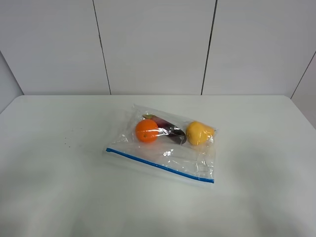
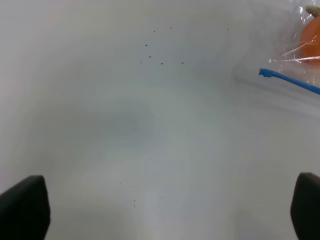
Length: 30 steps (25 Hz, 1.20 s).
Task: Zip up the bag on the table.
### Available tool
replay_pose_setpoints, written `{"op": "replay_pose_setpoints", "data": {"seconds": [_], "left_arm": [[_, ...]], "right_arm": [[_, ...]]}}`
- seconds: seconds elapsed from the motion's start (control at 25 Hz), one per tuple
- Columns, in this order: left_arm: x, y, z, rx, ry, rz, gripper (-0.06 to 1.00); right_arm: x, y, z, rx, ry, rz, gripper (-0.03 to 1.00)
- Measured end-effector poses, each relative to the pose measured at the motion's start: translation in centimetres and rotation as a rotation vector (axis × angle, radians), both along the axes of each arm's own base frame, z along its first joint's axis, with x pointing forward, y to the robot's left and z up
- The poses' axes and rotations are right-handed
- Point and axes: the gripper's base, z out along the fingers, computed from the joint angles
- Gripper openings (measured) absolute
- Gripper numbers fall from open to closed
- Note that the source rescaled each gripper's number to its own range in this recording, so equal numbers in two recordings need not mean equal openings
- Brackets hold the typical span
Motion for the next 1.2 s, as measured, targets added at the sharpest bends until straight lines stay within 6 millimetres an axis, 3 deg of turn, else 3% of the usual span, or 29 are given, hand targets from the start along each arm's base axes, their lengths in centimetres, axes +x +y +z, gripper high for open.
{"op": "replay_pose_setpoints", "data": {"seconds": [1.2], "left_arm": [[0.0,0.0,0.0,0.0,0.0,0.0,1.0]], "right_arm": [[0.0,-0.03,0.0,0.02,0.0,-0.013,1.0]]}}
